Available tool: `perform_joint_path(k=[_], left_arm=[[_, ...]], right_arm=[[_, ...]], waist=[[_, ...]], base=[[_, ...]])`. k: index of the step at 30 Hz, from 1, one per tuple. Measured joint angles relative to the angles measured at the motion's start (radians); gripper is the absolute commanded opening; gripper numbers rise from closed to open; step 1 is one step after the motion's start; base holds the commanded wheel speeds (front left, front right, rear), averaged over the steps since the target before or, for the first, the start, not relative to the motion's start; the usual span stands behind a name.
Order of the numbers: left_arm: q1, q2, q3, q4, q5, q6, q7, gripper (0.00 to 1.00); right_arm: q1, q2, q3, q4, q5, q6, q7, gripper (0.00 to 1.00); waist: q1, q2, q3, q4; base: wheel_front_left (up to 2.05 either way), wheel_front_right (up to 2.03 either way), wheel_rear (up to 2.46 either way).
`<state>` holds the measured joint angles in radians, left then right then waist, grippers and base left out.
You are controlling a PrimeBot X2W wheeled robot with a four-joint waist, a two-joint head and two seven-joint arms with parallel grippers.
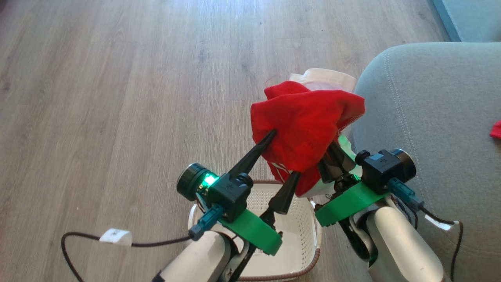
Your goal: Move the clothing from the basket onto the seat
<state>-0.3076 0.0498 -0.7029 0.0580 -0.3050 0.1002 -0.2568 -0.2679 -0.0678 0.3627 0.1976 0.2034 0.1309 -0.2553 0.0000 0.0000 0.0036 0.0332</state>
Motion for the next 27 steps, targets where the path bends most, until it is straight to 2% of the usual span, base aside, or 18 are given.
perform_joint_path(k=[7,20,27], left_arm=[[0.0,0.0,0.026,0.028,0.025,-0.002,0.0,1.0],[0.065,0.0,0.069,0.102,0.085,-0.055,0.0,1.0],[0.087,0.003,0.109,0.132,0.122,-0.081,0.0,1.0]], right_arm=[[-0.001,0.001,-0.04,-0.032,-0.04,0.0,0.0,0.0],[-0.003,0.002,-0.184,-0.062,-0.136,0.0,0.0,0.0],[0.027,-0.002,-0.247,-0.073,-0.145,0.0,0.0,0.0]], waist=[[0.0,0.0,0.001,-0.014],[0.0,0.0,0.005,-0.029],[0.0,0.0,0.011,-0.039]], base=[[0.0,0.0,0.0],[0.0,0.0,0.0],[0.0,0.0,0.0]])
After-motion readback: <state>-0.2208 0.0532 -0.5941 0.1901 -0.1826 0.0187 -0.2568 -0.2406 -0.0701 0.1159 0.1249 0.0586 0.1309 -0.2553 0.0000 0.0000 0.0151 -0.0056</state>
